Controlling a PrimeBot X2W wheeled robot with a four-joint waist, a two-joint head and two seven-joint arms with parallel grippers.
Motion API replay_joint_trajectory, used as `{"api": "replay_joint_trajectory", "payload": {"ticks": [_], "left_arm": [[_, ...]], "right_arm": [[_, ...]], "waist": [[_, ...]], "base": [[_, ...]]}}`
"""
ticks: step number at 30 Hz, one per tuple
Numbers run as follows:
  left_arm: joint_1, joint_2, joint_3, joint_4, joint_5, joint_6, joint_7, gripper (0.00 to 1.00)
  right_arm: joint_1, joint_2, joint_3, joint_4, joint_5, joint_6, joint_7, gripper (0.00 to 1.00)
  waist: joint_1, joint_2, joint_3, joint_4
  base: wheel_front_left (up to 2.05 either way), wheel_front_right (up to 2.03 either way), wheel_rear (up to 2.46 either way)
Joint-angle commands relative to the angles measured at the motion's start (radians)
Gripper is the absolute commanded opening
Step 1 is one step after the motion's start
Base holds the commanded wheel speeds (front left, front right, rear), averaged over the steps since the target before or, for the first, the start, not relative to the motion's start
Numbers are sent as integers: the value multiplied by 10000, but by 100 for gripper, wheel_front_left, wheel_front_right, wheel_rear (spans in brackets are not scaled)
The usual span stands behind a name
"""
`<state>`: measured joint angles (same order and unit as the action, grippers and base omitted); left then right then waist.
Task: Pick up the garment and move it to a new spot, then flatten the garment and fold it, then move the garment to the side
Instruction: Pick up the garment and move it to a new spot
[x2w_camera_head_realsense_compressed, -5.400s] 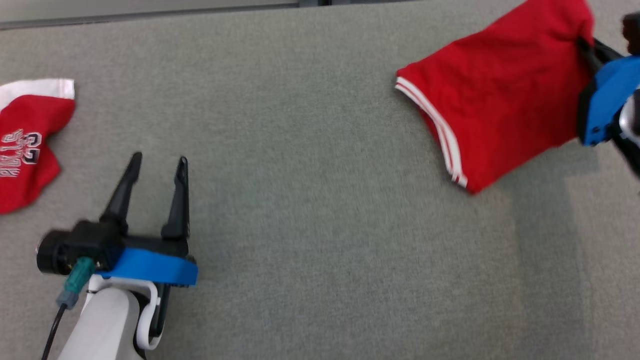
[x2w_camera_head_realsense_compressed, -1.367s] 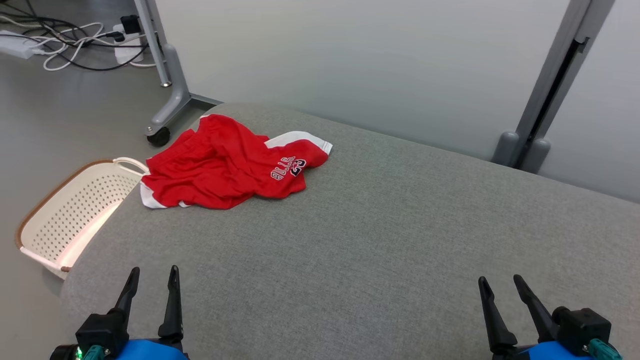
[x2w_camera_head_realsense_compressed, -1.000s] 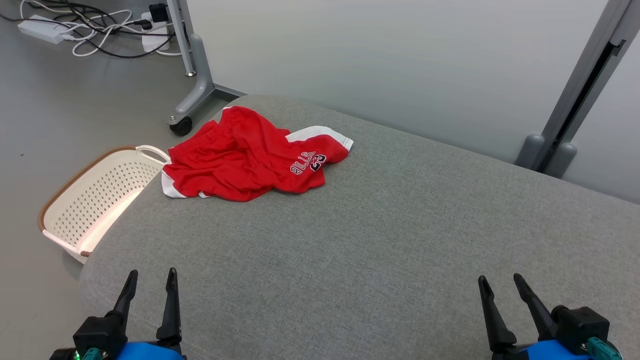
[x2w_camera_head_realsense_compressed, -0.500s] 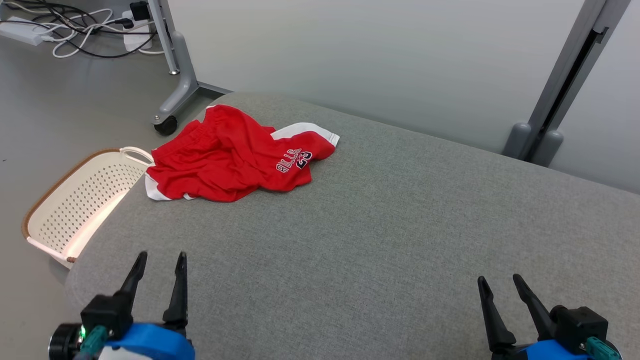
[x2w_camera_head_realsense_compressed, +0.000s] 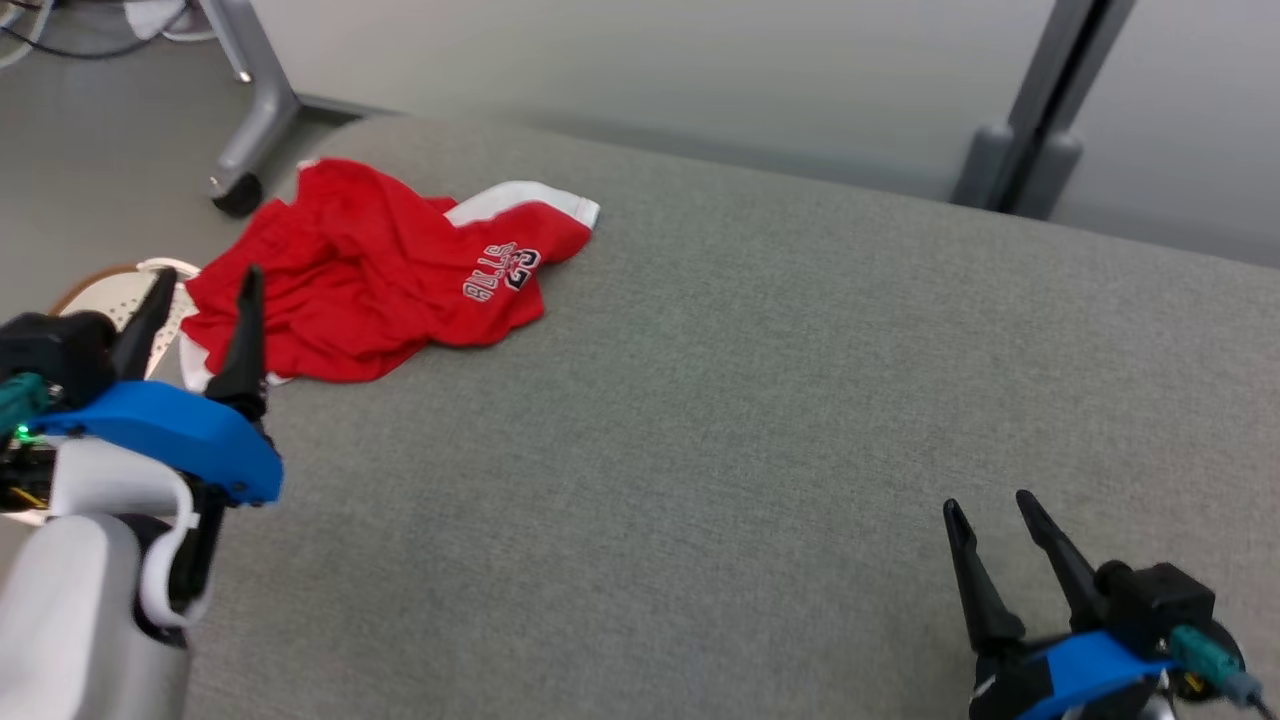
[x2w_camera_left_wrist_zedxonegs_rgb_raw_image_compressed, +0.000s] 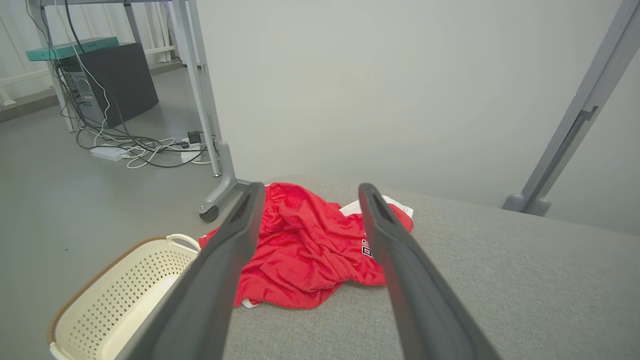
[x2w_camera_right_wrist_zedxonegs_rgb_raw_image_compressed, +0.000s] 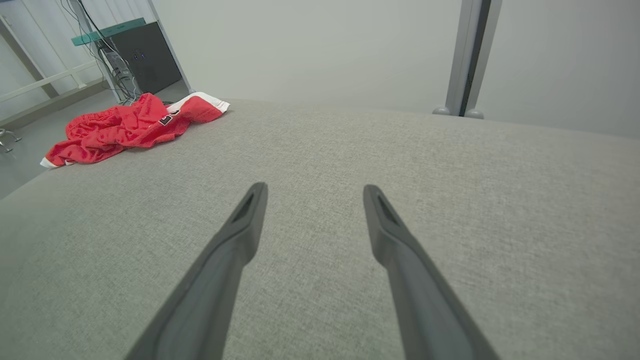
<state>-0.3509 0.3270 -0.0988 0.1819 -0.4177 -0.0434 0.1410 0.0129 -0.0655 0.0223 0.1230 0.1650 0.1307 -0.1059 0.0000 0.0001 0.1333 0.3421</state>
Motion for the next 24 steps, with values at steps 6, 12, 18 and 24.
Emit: {"api": "replay_joint_trajectory", "payload": {"ticks": [6,12,18,24], "left_arm": [[-1442,714,919,1070,-731,198,968,100],[-2258,1582,1947,2047,-1411,418,1665,100],[-2626,1931,2841,2747,-2255,742,2294,100],[-2971,1979,2888,3496,-2274,812,2140,100]], "right_arm": [[-619,-326,170,-488,-156,1,285,100],[-1186,-615,356,-995,-222,1,511,100],[-1503,-981,441,-1671,-354,1,730,100],[-1637,-1019,230,-2243,-349,1,761,100]], "waist": [[0,-1,1089,-842],[0,-1,2323,-1897],[0,-1,3550,-2711],[0,-1,4452,-3250]], "base": [[0,0,0],[0,0,0],[0,0,0],[0,0,0]]}}
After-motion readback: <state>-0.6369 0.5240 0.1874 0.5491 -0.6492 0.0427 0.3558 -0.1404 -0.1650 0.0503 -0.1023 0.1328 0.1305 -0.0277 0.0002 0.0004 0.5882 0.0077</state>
